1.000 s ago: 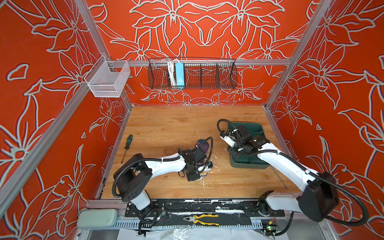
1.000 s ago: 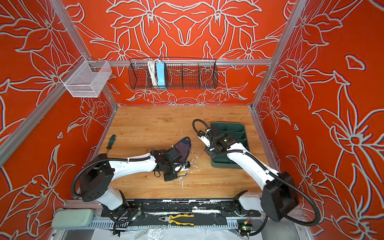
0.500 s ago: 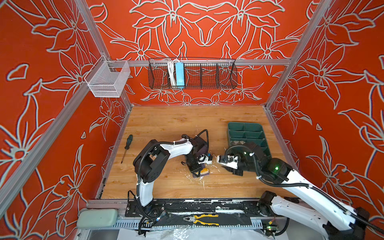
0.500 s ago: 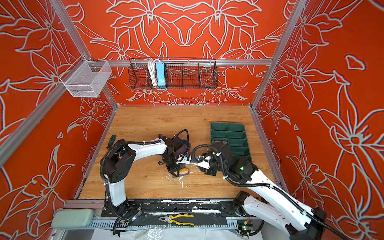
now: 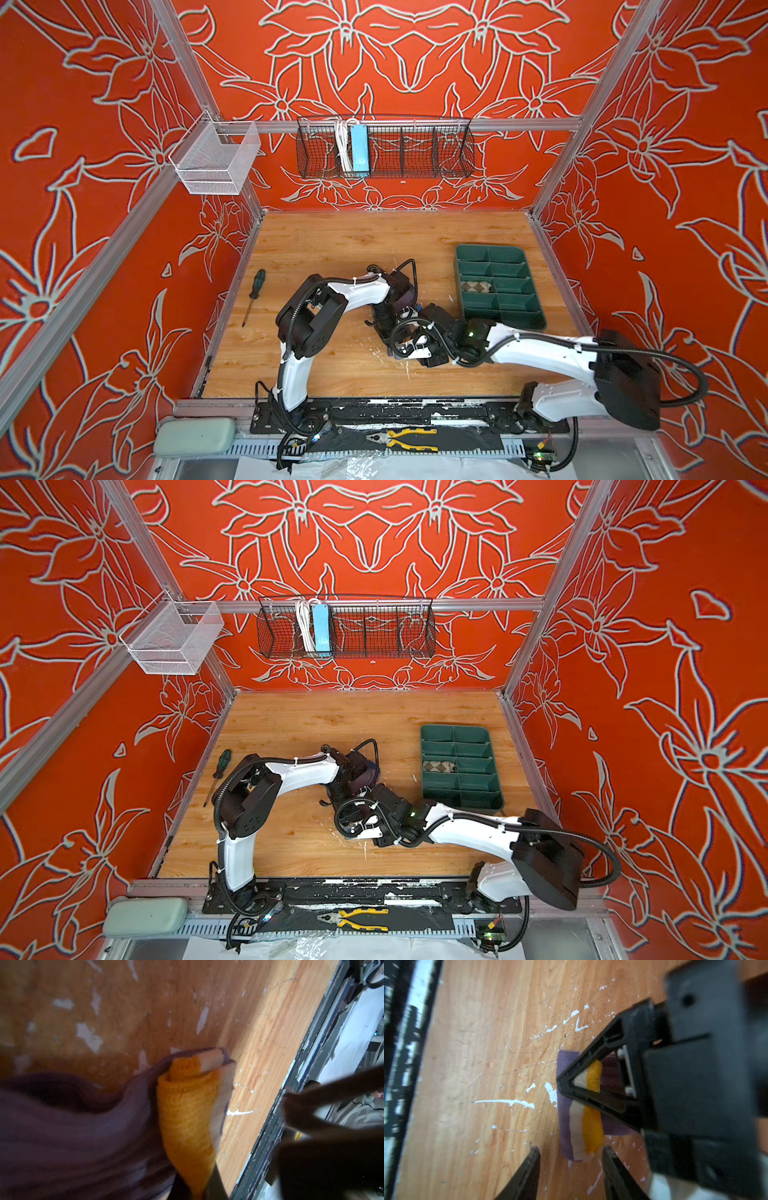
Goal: Roll the socks
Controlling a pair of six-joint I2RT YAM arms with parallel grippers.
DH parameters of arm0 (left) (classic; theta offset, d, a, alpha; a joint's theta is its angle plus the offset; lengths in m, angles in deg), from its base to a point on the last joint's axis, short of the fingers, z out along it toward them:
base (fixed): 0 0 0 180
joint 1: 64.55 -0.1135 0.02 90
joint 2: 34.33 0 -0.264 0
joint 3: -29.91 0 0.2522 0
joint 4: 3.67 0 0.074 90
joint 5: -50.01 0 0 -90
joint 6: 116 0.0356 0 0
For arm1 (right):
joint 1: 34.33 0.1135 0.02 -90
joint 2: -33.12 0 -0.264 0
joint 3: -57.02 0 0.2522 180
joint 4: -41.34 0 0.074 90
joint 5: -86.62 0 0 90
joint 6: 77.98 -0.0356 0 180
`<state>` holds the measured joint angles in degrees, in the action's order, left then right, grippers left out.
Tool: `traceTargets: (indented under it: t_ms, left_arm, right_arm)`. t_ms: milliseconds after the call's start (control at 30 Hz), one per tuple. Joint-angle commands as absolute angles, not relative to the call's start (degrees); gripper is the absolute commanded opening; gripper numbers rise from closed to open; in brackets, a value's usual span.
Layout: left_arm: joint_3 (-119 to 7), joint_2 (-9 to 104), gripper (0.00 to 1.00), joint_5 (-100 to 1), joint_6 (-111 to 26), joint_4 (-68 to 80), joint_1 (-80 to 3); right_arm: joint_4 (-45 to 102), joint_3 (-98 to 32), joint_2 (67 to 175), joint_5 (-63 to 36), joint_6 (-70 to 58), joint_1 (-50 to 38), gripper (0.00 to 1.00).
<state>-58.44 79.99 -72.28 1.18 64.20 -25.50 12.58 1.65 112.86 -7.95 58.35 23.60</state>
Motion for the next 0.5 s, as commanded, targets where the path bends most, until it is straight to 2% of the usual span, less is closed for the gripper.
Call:
traceTargets:
  t_ms: [0,300,467]
  left_arm:
    - [-58.6,82.0,0.0,-71.8,2.0,65.6,-25.7]
    - [-58.3,80.7,0.0,-71.8,2.3,65.0,-25.7]
    - [-58.0,80.4,0.0,-71.8,2.6,64.9,-25.7]
  right_arm:
    - [16.9,1.0,117.3,-3.9,61.4,24.6,0.49]
    - [21.2,2.0,122.1,-0.5,61.1,25.1,0.36]
    - [23.2,3.0,120.9,1.4,61.5,25.5,0.38]
